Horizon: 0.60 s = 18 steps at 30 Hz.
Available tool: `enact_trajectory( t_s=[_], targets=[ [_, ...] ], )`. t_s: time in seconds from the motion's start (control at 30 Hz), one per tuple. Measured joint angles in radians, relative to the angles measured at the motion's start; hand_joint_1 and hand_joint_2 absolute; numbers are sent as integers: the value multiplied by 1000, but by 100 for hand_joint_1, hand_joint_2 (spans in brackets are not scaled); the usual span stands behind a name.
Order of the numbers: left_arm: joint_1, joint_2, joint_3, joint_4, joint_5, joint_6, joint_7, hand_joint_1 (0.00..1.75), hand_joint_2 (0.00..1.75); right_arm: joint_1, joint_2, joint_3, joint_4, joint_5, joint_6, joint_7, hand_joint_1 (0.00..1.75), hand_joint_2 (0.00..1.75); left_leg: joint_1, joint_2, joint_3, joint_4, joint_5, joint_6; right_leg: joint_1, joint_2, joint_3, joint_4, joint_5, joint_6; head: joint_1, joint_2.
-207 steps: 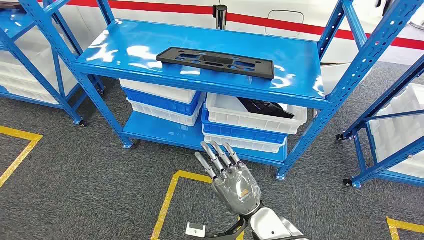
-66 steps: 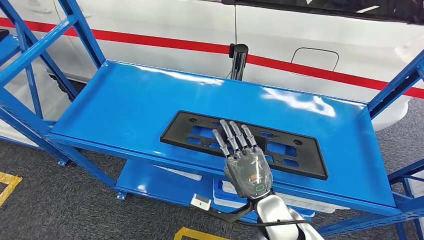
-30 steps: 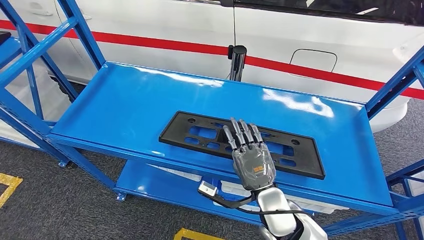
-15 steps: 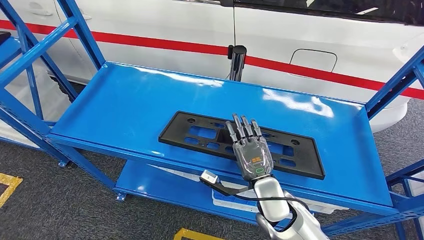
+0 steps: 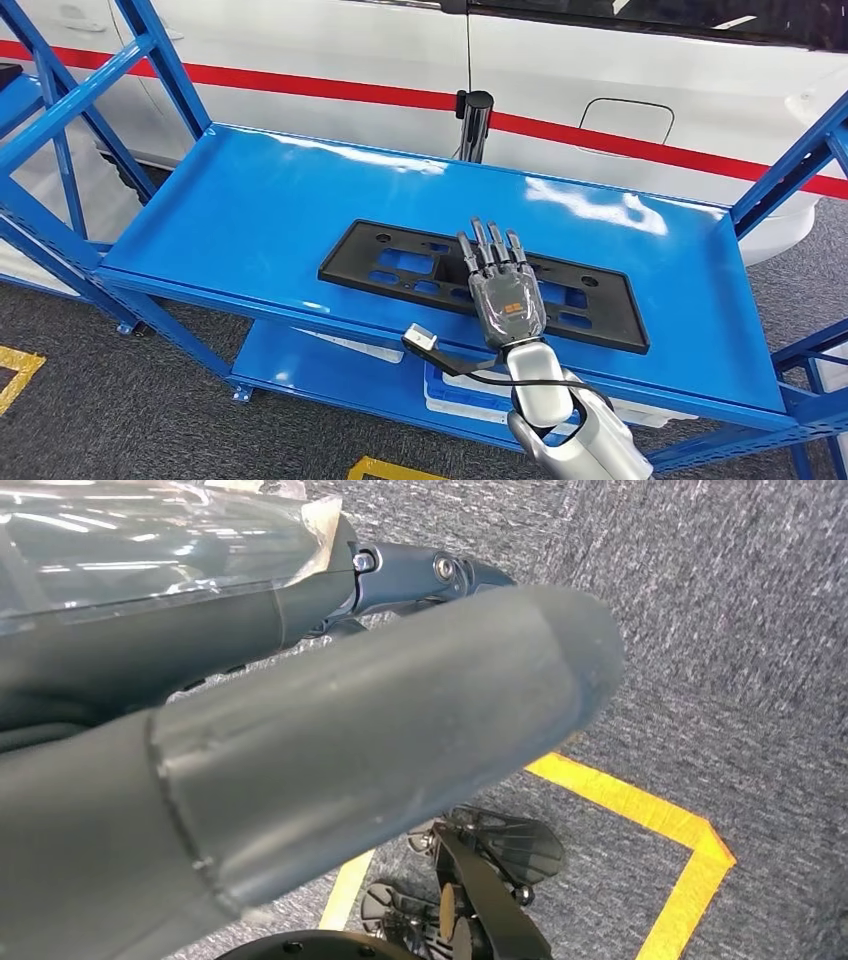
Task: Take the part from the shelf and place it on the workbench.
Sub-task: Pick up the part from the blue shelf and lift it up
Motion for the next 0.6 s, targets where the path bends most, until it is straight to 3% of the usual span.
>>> enact_trajectory(
  t_s=[0.13, 0.2, 0.6],
  targets=[
    [1, 0, 1, 0, 2, 1, -3, 0, 0, -10, 12, -6, 24, 0, 1, -1, 166, 175, 0, 0, 0, 0, 0, 0, 0, 0, 0, 0, 0, 0, 0, 0],
    [1, 0, 1, 0, 3, 1, -4, 0, 0, -11, 16, -10, 32, 0, 2, -6, 174, 175, 0, 0, 0, 0, 0, 0, 0, 0, 0, 0, 0, 0, 0, 0],
    [2, 12, 1, 0, 7, 1, -9, 0, 0, 2, 38, -39, 65, 0, -20, -25, 175, 175, 0, 0, 0, 0, 0, 0, 0, 0, 0, 0, 0, 0, 0, 0]
  ],
)
